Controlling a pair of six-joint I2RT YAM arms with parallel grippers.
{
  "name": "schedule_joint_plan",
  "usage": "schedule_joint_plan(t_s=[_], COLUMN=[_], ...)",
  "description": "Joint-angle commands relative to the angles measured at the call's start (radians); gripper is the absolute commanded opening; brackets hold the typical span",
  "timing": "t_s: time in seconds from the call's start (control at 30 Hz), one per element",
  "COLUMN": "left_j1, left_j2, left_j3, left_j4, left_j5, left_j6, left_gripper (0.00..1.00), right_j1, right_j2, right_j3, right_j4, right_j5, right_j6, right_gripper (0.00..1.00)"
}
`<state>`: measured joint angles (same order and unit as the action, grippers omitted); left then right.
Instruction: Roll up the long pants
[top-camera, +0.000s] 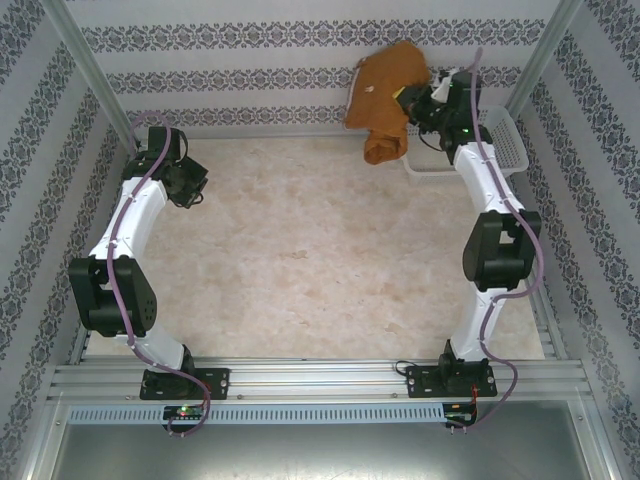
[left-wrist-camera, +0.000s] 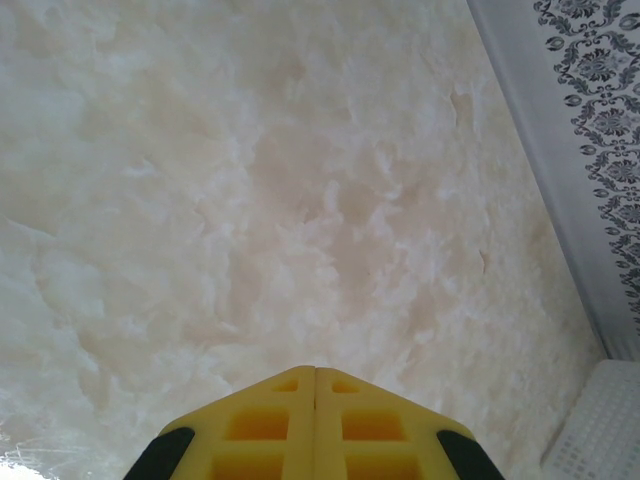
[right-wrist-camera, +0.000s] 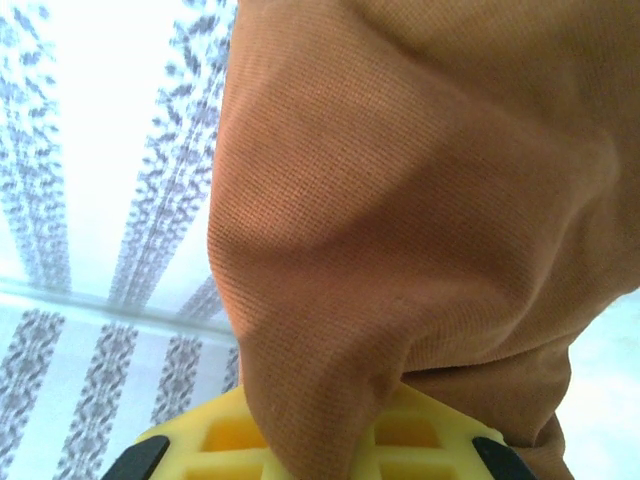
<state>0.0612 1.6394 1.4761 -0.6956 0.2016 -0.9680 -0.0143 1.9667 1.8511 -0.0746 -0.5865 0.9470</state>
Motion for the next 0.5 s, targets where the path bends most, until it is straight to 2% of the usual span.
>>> schedule_joint_plan(t_s=[0.0,0.23,0.47], left_j1=[0.017,0.023,0.033], left_j2=[0.015,0.043,0.084], left_j3=[-0.013,-0.008,0.015], left_j4=[0.010,0.014,0.008], left_j5=[0.014,0.037,0.070], left_j6=[0.031,0.047,0.070], left_gripper=[0.00,0.00,0.00], right_j1=[-0.028,-0.074,-0.091], right_j2=[-0.151,-0.347,-0.439], right_j3=[0.019,-0.207,-0.290], right_j4=[0.005,-0.021,-0.109], right_j5=[0.139,0.441,0.663], right_j6=[-0.077,-0.120,-0.137], right_gripper=[0.00,0.00,0.00])
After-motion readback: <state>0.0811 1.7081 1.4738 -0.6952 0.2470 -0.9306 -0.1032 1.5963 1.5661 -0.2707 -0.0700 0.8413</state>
